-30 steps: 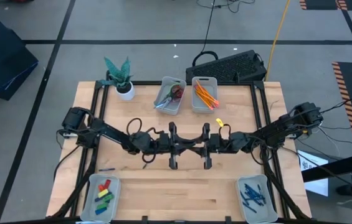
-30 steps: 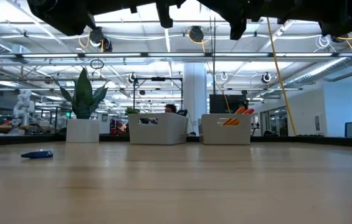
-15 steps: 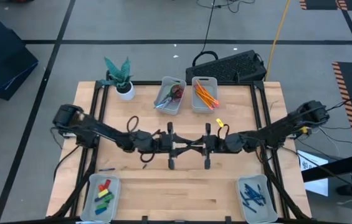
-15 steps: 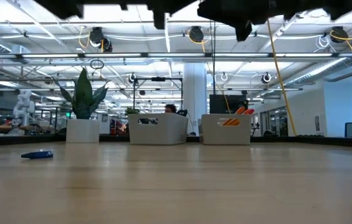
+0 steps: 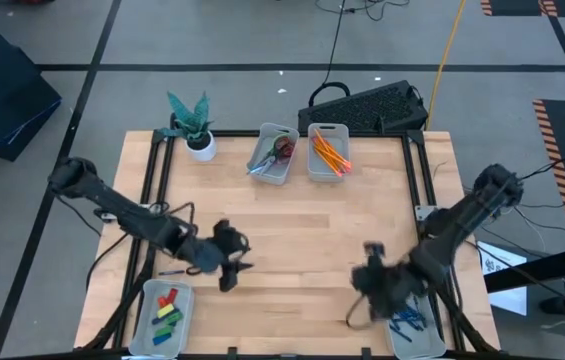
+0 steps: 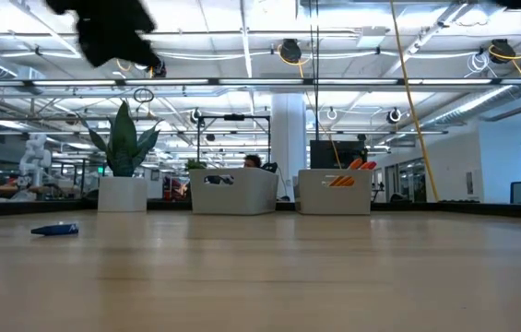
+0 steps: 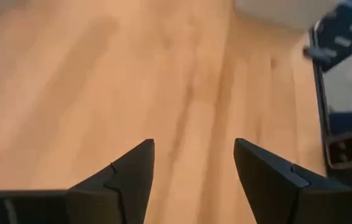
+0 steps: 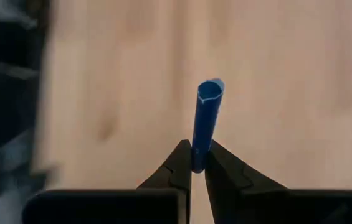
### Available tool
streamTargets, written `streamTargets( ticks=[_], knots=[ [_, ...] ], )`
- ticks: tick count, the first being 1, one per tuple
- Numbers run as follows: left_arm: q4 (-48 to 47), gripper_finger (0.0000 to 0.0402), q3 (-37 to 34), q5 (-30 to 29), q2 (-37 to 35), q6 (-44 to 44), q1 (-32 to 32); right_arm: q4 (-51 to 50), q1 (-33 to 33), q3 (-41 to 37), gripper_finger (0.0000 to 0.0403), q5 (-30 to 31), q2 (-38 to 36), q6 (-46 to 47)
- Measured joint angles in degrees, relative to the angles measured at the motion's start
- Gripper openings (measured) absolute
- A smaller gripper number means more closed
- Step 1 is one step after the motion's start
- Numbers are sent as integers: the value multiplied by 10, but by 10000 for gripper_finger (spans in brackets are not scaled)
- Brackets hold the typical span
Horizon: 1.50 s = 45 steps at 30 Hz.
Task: Sort crayons/erasers/pens/pencils in bins
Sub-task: Put the blue crayon into the bottom right bin
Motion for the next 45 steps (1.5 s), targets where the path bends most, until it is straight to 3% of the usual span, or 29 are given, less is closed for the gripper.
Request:
streamTargets(
  ticks=[6, 10, 14, 17, 20, 26, 29, 42, 45],
  knots=[
    [-53, 223, 1, -7, 50, -126, -44, -136, 113, 11, 18, -170, 61, 239],
    [-86, 223, 0, 0, 82, -177, -52, -109, 172, -11, 18, -248, 74, 333],
    [-102, 223, 1, 36, 122, -211, -50, -42, 199, -61, 18, -292, 92, 366],
    [-113, 223, 0, 53, 151, -232, -47, -2, 202, -97, 43, -293, 99, 366],
    [-123, 223, 0, 46, 166, -240, -47, 16, 201, -105, 95, -287, 96, 362],
    [-194, 223, 1, 8, 179, -324, -45, 18, 202, -105, 175, -218, 59, 364],
    [-206, 223, 0, -3, 179, -358, -41, 21, 201, -105, 182, -197, 52, 363],
    [-157, 222, 4, 20, 259, -397, -36, 9, 183, -95, 171, -204, 52, 314],
    [-158, 200, 4, 23, 260, -434, -36, -33, 168, -62, 171, -199, 52, 283]
  ],
)
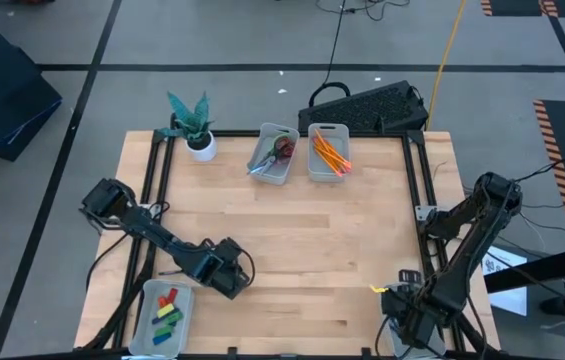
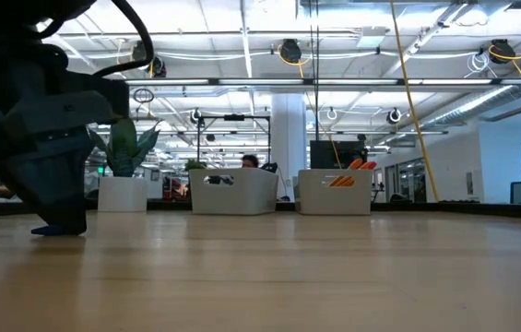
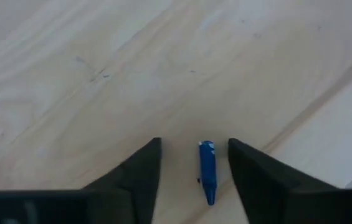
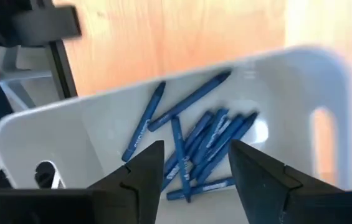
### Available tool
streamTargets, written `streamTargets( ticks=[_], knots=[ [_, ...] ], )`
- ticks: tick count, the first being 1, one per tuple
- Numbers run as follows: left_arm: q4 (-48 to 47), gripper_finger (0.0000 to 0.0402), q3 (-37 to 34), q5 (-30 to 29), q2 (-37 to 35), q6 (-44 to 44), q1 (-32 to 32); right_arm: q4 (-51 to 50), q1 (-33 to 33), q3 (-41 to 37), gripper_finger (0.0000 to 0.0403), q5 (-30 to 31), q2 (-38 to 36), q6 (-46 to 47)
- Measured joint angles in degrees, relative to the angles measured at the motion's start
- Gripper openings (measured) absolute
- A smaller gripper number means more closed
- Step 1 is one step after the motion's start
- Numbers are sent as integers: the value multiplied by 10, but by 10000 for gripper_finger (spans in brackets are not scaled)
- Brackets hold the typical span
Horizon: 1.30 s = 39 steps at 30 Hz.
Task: Sort crayons/erasers/pens/pencils in bins
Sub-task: Put the blue crayon into the bottom right bin
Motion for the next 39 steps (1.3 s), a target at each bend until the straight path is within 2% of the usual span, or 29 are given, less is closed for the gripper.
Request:
streamTargets(
  ticks=[5, 8, 11, 14, 20, 24, 28, 34, 36, 39],
  knots=[
    [-9, 106, 0, 7, 1, -34, 1, -63, -31, 59, 171, 74, 0, -86],
    [-4, 51, -1, 14, 1, -34, 1, -53, -53, 69, 171, 126, 0, -143],
    [-3, 17, -1, 23, 1, -34, 1, -22, -76, 69, 171, 149, 0, -197],
    [-4, 13, -2, 27, -2, -36, 0, 19, -98, 63, 171, 168, 0, -255],
    [3, 37, 10, 6, -53, -1, -1, 146, -133, 42, 171, 235, 0, -385],
    [83, 33, 24, -103, -101, 74, -5, 305, -136, -7, 171, 327, 0, -445],
    [272, 21, 23, -181, -116, 227, -5, 551, -155, -101, 171, 387, 0, -483],
    [592, 29, 24, -204, -92, 495, 13, 983, -226, -241, 171, 388, 0, -522],
    [660, 30, 24, -205, -83, 551, 23, 1060, -244, -260, 171, 368, 0, -546],
    [719, 27, 24, -176, -63, 598, 45, 1085, -265, -260, 171, 314, 0, -556]
  ],
)
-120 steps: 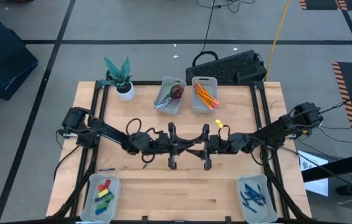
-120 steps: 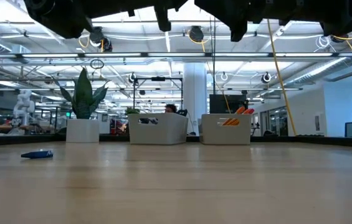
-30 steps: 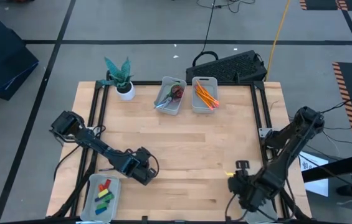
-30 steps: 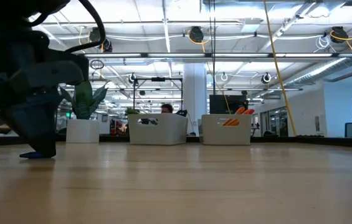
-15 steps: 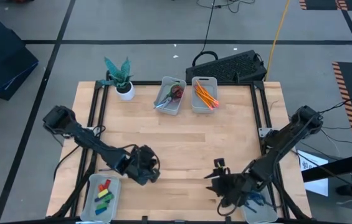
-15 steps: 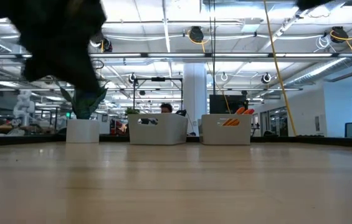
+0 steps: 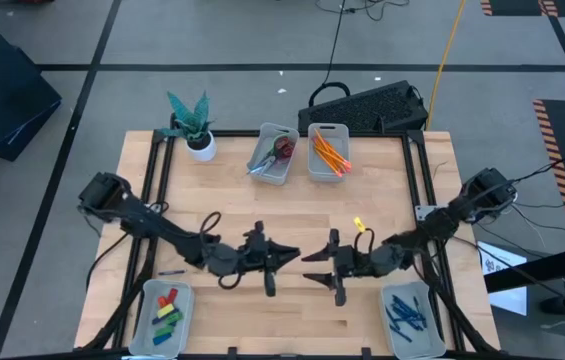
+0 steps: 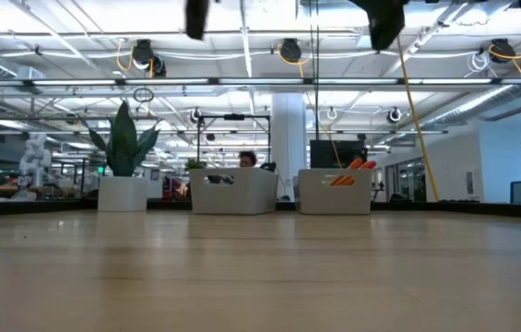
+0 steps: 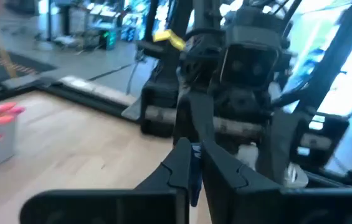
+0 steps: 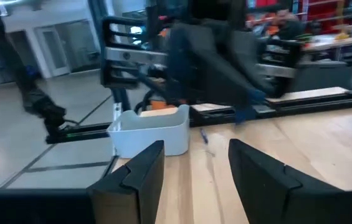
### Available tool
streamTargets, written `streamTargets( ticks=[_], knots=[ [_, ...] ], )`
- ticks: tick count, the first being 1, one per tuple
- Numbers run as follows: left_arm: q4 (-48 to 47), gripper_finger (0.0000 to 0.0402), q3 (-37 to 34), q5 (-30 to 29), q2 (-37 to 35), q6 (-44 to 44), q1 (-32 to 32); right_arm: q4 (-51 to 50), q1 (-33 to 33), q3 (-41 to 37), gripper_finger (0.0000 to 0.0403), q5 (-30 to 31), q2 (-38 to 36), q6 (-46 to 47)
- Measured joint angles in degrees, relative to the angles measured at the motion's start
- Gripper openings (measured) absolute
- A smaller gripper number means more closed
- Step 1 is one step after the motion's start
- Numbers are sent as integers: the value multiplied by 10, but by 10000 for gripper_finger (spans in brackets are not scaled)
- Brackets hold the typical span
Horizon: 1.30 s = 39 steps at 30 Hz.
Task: Sort crayons/erasers/pens/pencils in bins
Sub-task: Put the blue crayon into the bottom right bin
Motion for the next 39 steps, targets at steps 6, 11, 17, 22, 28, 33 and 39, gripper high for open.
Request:
streamTargets(
  ticks=[6, 11, 17, 22, 28, 33, 39],
  knots=[
    [94, 22, 0, 84, 44, 33, 37, -7, -22, 3, 171, -34, 0, -8],
    [107, 26, 0, 98, 50, 38, 37, -19, -23, 3, 171, -38, 0, -9],
    [136, 22, 1, 109, 49, 68, 27, -68, -25, 4, 171, -28, 0, 5],
    [136, 26, 1, 118, 49, 79, 23, -55, -25, 4, 171, -30, 0, 1],
    [129, 25, 1, 119, 49, 91, 23, 20, -29, 4, 163, -32, 0, -14],
    [128, 27, 1, 119, 49, 91, 23, 26, -29, 4, 129, -31, 0, -31],
    [127, 26, 1, 118, 49, 96, 19, 27, -29, 4, 61, -32, 0, -33]
  ],
)
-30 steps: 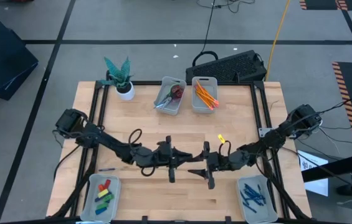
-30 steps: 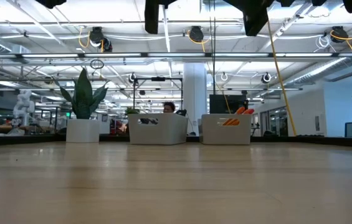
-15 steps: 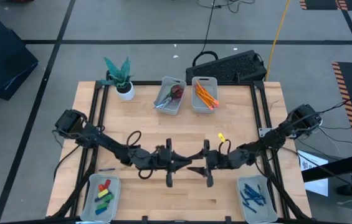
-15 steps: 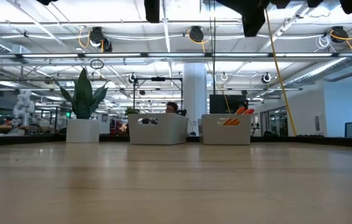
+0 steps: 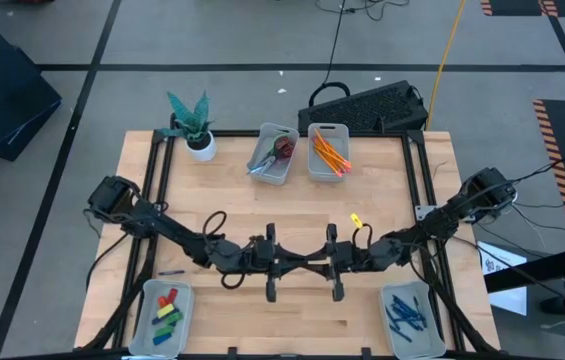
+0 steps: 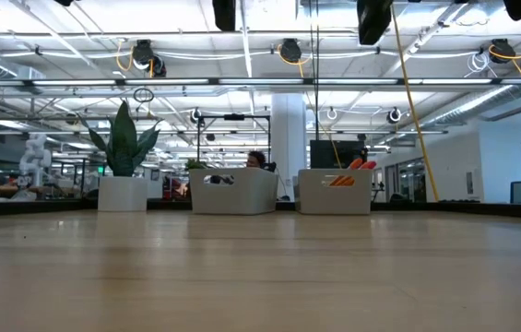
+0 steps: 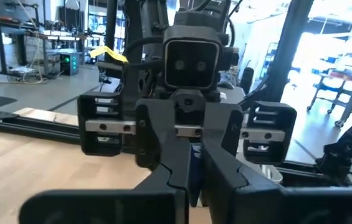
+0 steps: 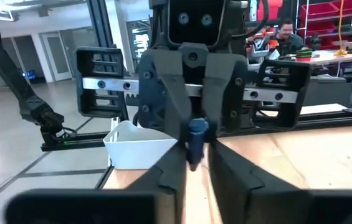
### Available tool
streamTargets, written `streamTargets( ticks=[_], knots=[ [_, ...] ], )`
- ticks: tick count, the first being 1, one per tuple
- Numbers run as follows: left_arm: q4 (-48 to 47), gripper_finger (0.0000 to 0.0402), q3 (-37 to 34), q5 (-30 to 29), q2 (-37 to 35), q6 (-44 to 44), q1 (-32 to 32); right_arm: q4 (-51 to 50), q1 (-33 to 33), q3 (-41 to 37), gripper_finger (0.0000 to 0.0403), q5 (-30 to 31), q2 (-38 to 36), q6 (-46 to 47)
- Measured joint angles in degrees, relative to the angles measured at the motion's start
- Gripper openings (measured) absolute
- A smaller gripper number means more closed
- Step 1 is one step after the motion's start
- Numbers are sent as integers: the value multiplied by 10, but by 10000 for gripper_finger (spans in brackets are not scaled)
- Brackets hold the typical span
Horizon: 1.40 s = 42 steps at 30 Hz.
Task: Sort crayons/erasers/pens/pencils in bins
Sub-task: Put the blue crayon into the bottom right bin
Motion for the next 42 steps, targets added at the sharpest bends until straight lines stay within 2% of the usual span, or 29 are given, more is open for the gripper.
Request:
streamTargets(
  ticks=[3, 7, 11, 14, 16, 20, 23, 26, 28, 31, 35, 38, 42],
  knots=[
    [-16, 34, 0, -1, -1, 3, -1, -4, 0, 0, 20, 0, 0, -6],
    [-35, 67, 1, 0, -1, 5, -1, -18, 0, 0, 17, 1, 0, -10],
    [-51, 122, 1, 4, -5, 8, -8, -107, 16, 37, 17, 9, -2, -10],
    [-116, 166, 1, 2, -42, 9, -25, -277, 55, 97, 16, 31, -20, -5],
    [-194, 190, 6, -6, -79, -3, -42, -451, 96, 144, 16, 60, -35, 23],
    [-373, 216, 12, -9, -138, -95, -84, -829, 191, 271, 16, 55, -35, 182],
    [-513, 220, 11, -24, -164, -217, -110, -1041, 255, 343, 16, -45, -7, 342],
    [-628, 220, 11, -25, -168, -359, -129, -1176, 309, 350, 16, -146, 10, 483],
    [-696, 220, 10, -20, -168, -445, -140, -1199, 333, 332, 16, -172, 16, 538],
    [-780, 220, 10, 1, -169, -550, -145, -1171, 355, 278, 16, -181, 21, 583],
    [-851, 220, 10, 47, -170, -624, -149, -1092, 354, 208, 25, -228, 19, 592],
    [-901, 220, 10, 109, -169, -668, -149, -1045, 354, 162, 58, -243, 19, 595],
    [-990, 220, 10, 204, -170, -734, -140, -1055, 347, 163, 116, -277, 11, 574]
  ],
)
